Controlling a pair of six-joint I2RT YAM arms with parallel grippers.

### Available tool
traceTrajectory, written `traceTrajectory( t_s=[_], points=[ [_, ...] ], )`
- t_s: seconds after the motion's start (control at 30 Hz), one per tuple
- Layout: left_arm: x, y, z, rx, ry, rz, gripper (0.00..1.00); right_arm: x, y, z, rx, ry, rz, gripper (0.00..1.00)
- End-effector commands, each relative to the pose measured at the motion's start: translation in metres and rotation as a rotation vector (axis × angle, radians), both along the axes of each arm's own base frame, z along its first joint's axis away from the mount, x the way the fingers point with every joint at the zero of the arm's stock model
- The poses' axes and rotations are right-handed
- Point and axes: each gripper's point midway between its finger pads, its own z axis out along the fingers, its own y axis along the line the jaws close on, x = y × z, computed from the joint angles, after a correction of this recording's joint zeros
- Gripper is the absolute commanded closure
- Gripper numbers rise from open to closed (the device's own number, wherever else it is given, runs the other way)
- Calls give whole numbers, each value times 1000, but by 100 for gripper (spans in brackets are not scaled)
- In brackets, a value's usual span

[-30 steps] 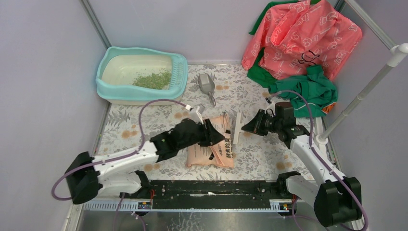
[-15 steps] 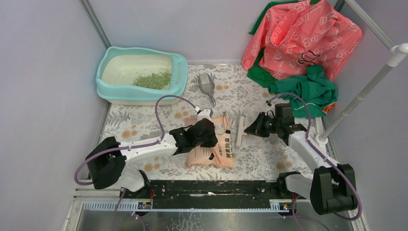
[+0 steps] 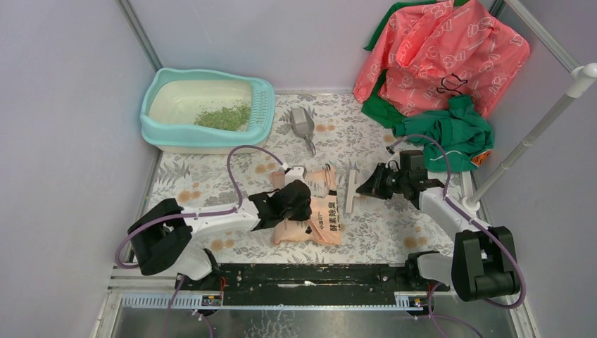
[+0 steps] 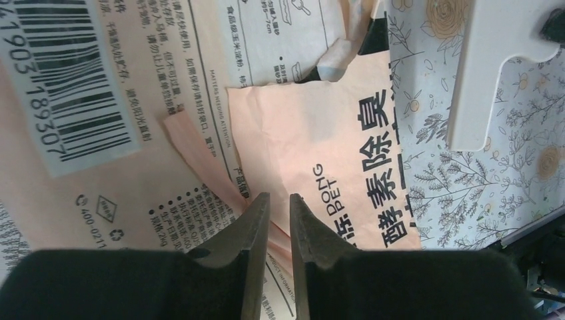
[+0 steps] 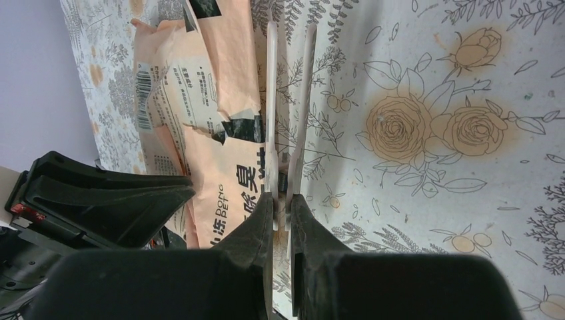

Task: Fill the litter box with clean litter
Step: Clamp the cat litter bag at the center of the board.

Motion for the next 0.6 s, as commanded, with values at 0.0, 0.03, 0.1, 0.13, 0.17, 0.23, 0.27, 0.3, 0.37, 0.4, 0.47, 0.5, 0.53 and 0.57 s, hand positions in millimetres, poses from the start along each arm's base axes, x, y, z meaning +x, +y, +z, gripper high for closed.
traceTrajectory(
  t_s=[0.0,0.03,0.1,0.13,0.17,0.23,0.27,0.3,0.37,0.4,0.47,0.5,0.53,0.57],
  points=[
    [3,18,-7,18,-19,30,76,11,6,12,35,-69,35,100],
    [3,19,-8,17,-18,31,76,12,6,12,38,-69,34,100],
    [4,22,-10,17,-16,33,76,16,9,13,53,-70,40,100],
    [4,23,-11,17,-16,34,76,17,10,12,53,-68,43,100],
    [4,23,-12,17,-15,33,76,19,11,11,49,-66,45,100],
    [3,26,-15,17,-12,35,76,23,10,6,36,-55,42,100],
    [3,26,-16,13,-11,35,76,25,10,5,36,-53,41,100],
    [3,27,-18,10,-9,36,76,27,10,2,38,-45,41,100],
    [2,28,-21,3,-4,36,76,34,12,0,43,-56,43,100],
    [1,29,-23,3,0,36,76,37,13,1,48,-64,47,100],
    [0,31,-27,8,5,38,76,40,15,0,57,-68,53,100],
    [0,32,-29,10,7,38,76,42,16,1,66,-77,54,100],
    [-1,33,-32,9,12,39,76,43,18,3,76,-85,58,100],
    [-2,34,-34,10,16,38,76,45,18,5,82,-93,58,100]
  ],
)
